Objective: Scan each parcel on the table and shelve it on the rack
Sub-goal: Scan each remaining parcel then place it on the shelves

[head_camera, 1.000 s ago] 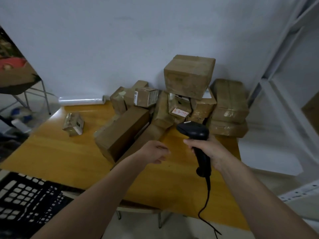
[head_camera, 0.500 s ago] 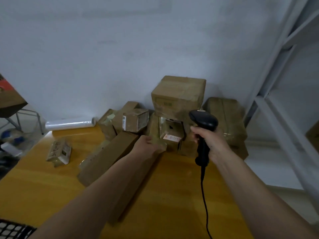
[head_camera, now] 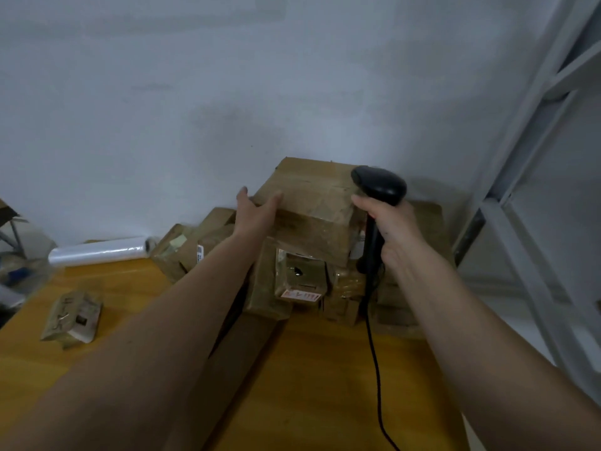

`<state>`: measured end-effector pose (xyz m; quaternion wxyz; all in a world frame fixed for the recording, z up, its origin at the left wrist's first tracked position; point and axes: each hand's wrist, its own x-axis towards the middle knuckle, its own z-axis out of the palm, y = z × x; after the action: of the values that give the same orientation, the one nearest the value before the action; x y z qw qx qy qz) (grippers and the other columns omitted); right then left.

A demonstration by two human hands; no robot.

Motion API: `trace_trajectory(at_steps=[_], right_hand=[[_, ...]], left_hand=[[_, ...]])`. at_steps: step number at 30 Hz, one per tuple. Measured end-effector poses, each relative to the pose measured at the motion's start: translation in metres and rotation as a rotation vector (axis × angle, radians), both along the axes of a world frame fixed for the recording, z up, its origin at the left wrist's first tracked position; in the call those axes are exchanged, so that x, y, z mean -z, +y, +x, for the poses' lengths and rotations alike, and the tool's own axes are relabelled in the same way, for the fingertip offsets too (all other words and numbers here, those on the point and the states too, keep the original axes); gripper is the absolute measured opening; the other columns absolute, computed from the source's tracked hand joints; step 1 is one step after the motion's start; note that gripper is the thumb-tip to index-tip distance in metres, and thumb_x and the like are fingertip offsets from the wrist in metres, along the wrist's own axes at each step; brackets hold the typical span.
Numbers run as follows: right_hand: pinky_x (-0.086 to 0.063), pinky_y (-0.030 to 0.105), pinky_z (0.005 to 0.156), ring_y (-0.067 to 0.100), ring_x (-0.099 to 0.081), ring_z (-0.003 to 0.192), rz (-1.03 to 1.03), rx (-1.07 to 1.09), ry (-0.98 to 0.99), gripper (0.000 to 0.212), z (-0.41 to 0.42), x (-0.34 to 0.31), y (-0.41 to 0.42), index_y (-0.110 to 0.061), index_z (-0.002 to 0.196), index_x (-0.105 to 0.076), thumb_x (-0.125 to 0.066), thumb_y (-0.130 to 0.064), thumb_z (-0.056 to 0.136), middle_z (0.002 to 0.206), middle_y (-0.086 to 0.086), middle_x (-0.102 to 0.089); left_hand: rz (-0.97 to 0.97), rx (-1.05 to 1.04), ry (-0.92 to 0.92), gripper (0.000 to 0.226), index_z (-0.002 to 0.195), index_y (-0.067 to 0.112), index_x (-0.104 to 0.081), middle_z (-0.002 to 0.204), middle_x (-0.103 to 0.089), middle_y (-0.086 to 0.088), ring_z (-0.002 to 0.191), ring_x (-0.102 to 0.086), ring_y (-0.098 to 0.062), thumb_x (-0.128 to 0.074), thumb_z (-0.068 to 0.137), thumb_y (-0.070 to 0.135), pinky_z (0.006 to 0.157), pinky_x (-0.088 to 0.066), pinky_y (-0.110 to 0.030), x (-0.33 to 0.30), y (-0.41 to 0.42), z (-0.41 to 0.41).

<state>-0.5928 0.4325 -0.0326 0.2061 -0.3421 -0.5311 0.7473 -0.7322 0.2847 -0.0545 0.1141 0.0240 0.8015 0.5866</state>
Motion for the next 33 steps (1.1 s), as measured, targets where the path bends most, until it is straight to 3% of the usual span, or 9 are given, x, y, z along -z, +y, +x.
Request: trace_trajectory(at_steps=[5, 10, 14, 17, 20, 25, 29, 33], right_hand=[[-0.050, 0.045, 0.097, 0.025, -0.066, 0.102, 0.017, 0.013, 0.027, 0.037, 0.005, 0.000, 0.000, -0.014, 0.112, -0.066, -0.079, -0.020, 0.078, 0.105, 0.006, -0.072], [-0.052, 0.031, 0.076, 0.019, -0.068, 0.095, 0.017, 0.092, 0.066, 0.025, 0.032, -0.001, -0.007, -0.022, 0.101, -0.067, -0.079, -0.021, 0.078, 0.098, 0.002, -0.073], [-0.055, 0.033, 0.076, 0.016, -0.073, 0.084, 0.020, 0.116, 0.102, 0.020, 0.060, -0.003, -0.024, -0.023, 0.097, -0.067, -0.077, -0.018, 0.080, 0.089, 0.000, -0.077], [-0.057, 0.030, 0.071, 0.014, -0.074, 0.079, 0.046, 0.152, 0.104, 0.017, 0.083, 0.001, -0.043, -0.022, 0.093, -0.068, -0.077, -0.016, 0.080, 0.083, -0.002, -0.077], [-0.058, 0.028, 0.071, 0.016, -0.073, 0.084, 0.077, 0.179, 0.060, 0.021, 0.106, 0.011, -0.065, -0.019, 0.099, -0.068, -0.078, -0.016, 0.080, 0.091, 0.003, -0.076], [-0.058, 0.030, 0.077, 0.018, -0.071, 0.089, 0.128, 0.218, -0.010, 0.025, 0.145, 0.032, -0.098, -0.021, 0.100, -0.065, -0.076, -0.010, 0.081, 0.099, 0.005, -0.073], [-0.055, 0.024, 0.064, 0.017, -0.069, 0.084, 0.088, 0.268, -0.084, 0.023, 0.177, 0.056, -0.121, -0.024, 0.089, -0.063, -0.076, -0.006, 0.080, 0.093, 0.004, -0.071], [-0.054, 0.027, 0.067, 0.025, -0.067, 0.092, 0.034, 0.323, -0.195, 0.032, 0.199, 0.090, -0.138, -0.010, 0.109, -0.063, -0.075, -0.004, 0.080, 0.100, 0.010, -0.069]], left_hand=[[-0.054, 0.050, -0.025, 0.065, 0.148, 0.014, -0.034, 0.143, -0.044, -0.007, 0.124, -0.047, -0.028, -0.054, 0.095, 0.046, 0.102, -0.046, -0.049, -0.002, 0.000, 0.003], [0.066, 0.054, -0.091, 0.059, 0.142, 0.015, -0.041, 0.132, -0.049, -0.006, 0.113, -0.053, -0.026, -0.061, 0.092, 0.039, 0.096, -0.051, -0.049, -0.002, -0.019, 0.025], [0.114, 0.072, -0.060, 0.056, 0.137, 0.017, -0.041, 0.131, -0.050, -0.005, 0.115, -0.054, -0.026, -0.068, 0.089, 0.029, 0.099, -0.049, -0.047, -0.004, -0.041, 0.054], [0.149, 0.113, -0.051, 0.044, 0.121, 0.022, -0.043, 0.123, -0.054, -0.004, 0.109, -0.059, -0.026, -0.071, 0.086, 0.025, 0.095, -0.052, -0.047, -0.002, -0.065, 0.080], [0.145, 0.153, -0.069, 0.042, 0.115, 0.021, -0.043, 0.120, -0.056, -0.006, 0.105, -0.060, -0.027, -0.072, 0.085, 0.021, 0.091, -0.054, -0.047, 0.003, -0.089, 0.104], [0.124, 0.225, -0.118, 0.038, 0.111, 0.019, -0.045, 0.111, -0.057, -0.004, 0.094, -0.060, -0.018, -0.072, 0.085, 0.016, 0.066, -0.051, -0.026, 0.020, -0.121, 0.145], [0.081, 0.295, -0.183, 0.061, 0.140, 0.019, -0.038, 0.124, -0.054, 0.000, 0.110, -0.057, -0.023, -0.069, 0.087, 0.016, 0.091, -0.053, -0.041, 0.043, -0.141, 0.177], [-0.102, 0.361, -0.244, 0.057, 0.141, 0.021, -0.042, 0.134, -0.049, -0.004, 0.118, -0.053, -0.028, -0.067, 0.090, 0.020, 0.097, -0.050, -0.049, 0.077, -0.155, 0.200]])
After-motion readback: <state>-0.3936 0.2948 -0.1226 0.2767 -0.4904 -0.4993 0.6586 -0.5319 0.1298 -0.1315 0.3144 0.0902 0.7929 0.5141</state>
